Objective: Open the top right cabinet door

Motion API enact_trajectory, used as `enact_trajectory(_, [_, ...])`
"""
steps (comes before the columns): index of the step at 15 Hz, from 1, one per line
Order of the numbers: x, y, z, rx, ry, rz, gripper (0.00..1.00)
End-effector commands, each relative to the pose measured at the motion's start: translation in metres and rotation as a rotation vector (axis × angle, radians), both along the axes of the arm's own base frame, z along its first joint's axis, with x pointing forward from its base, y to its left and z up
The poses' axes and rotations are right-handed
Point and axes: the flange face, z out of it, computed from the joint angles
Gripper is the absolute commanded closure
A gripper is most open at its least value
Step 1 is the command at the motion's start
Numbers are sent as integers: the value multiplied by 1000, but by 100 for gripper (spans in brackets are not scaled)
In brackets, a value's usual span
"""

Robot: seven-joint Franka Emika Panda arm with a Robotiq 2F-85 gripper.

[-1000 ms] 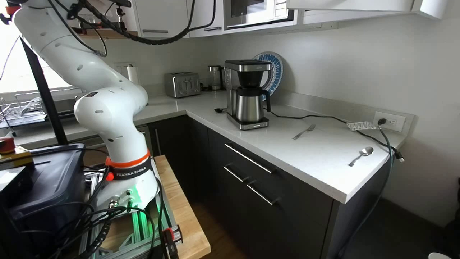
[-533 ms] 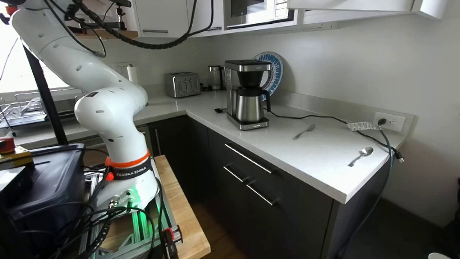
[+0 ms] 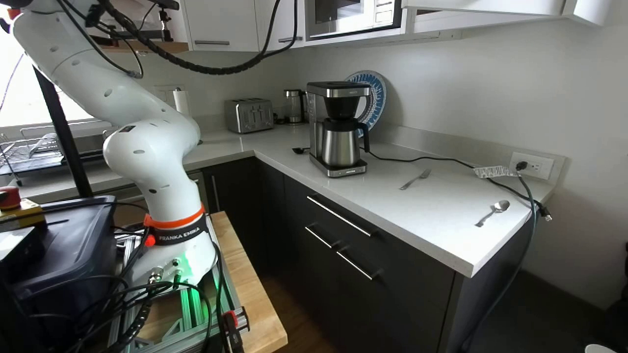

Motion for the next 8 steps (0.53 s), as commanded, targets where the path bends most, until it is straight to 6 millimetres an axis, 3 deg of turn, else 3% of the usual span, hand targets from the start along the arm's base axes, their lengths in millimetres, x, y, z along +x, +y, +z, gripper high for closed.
enact_trajectory(1, [-21, -19, 5, -58, -2, -46, 100])
enact_trajectory(8, [-51, -63, -5, -120, 17, -111, 100])
